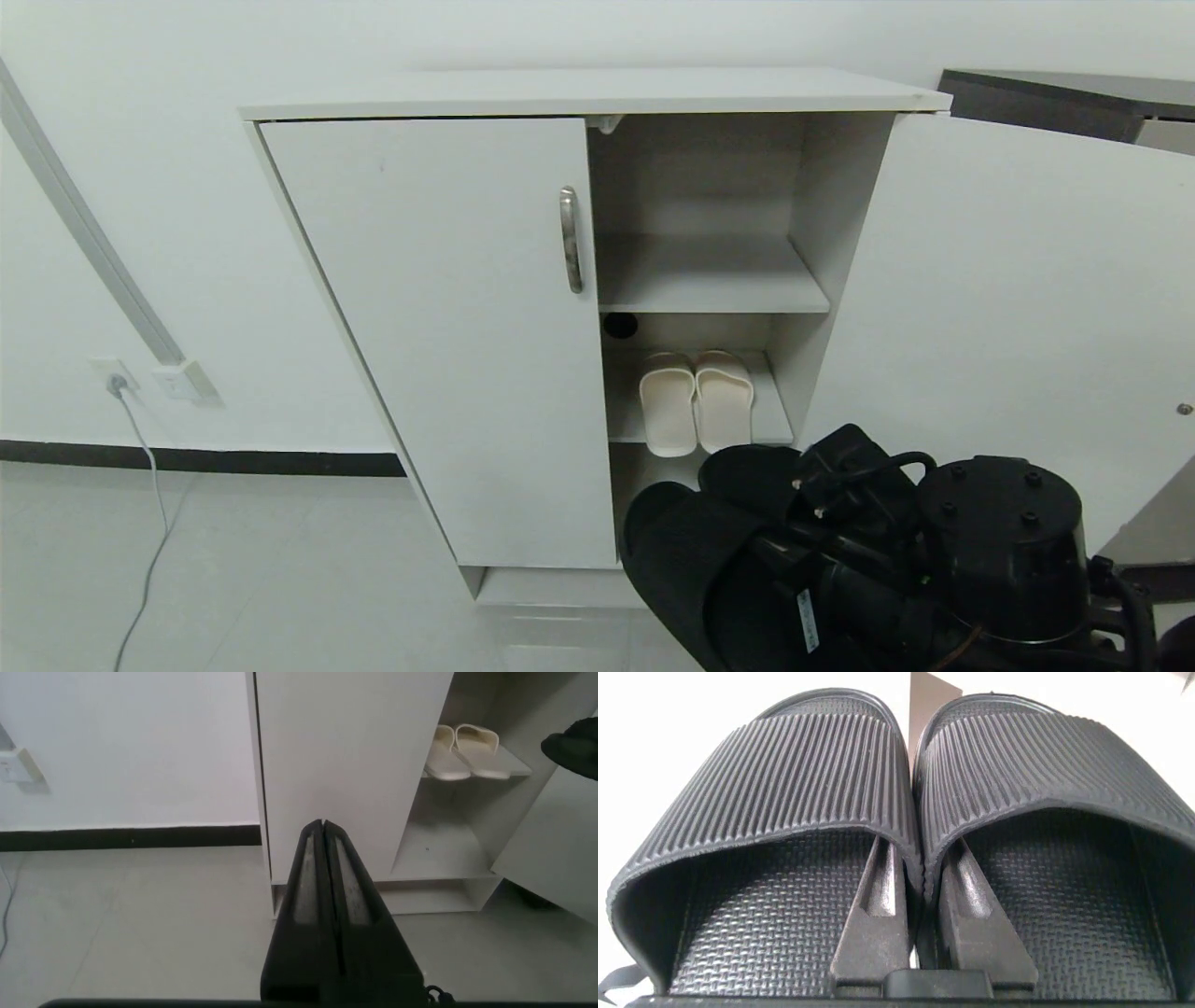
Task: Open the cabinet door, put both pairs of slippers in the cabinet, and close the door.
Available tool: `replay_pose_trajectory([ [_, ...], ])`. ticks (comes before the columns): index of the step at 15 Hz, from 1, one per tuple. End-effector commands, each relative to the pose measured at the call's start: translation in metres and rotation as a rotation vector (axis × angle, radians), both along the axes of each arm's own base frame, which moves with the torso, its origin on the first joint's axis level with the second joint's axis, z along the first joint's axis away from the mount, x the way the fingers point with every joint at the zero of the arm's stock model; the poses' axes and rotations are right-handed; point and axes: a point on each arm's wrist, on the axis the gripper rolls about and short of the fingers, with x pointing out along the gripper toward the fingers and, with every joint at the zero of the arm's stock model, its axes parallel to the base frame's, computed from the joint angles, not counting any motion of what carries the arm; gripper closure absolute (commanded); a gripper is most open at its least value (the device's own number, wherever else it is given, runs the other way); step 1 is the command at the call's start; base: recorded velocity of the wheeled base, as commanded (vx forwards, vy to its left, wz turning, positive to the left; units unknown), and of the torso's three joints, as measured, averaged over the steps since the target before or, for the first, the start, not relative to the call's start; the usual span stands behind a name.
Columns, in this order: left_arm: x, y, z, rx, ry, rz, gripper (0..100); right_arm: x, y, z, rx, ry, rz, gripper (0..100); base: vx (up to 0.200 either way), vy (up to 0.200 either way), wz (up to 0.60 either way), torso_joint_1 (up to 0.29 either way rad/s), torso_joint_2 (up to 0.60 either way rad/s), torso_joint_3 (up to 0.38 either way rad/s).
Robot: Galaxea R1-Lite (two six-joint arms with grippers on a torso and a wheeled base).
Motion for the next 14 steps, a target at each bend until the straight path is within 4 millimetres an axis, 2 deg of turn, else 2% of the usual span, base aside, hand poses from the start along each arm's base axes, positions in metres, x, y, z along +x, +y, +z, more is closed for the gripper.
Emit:
replay_pose_trajectory([
  [1, 0.000, 0.000, 0.000, 0.000, 0.001, 0.000, 100, 0.000, 0.000, -0.001, -0.003, 0.003, 0.001, 100, 0.000, 0.000, 0.00, 0.000, 0.00, 0.000],
  [11, 0.000, 0.000, 0.000, 0.000, 0.001, 0.000, 100, 0.003, 0.007, -0.011, 0.020, -0.021, 0.004, 100, 0.000, 0.000, 0.00, 0.000, 0.00, 0.000],
  [13, 0.000, 0.000, 0.000, 0.000, 0.001, 0.000, 100, 0.001, 0.006, -0.013, 0.010, -0.019, 0.011, 100, 0.000, 0.000, -0.60, 0.000, 0.01, 0.000],
  [14, 0.000, 0.000, 0.000, 0.000, 0.001, 0.000, 100, 0.001, 0.006, -0.013, 0.005, -0.022, 0.013, 100, 0.000, 0.000, 0.00, 0.000, 0.00, 0.000],
])
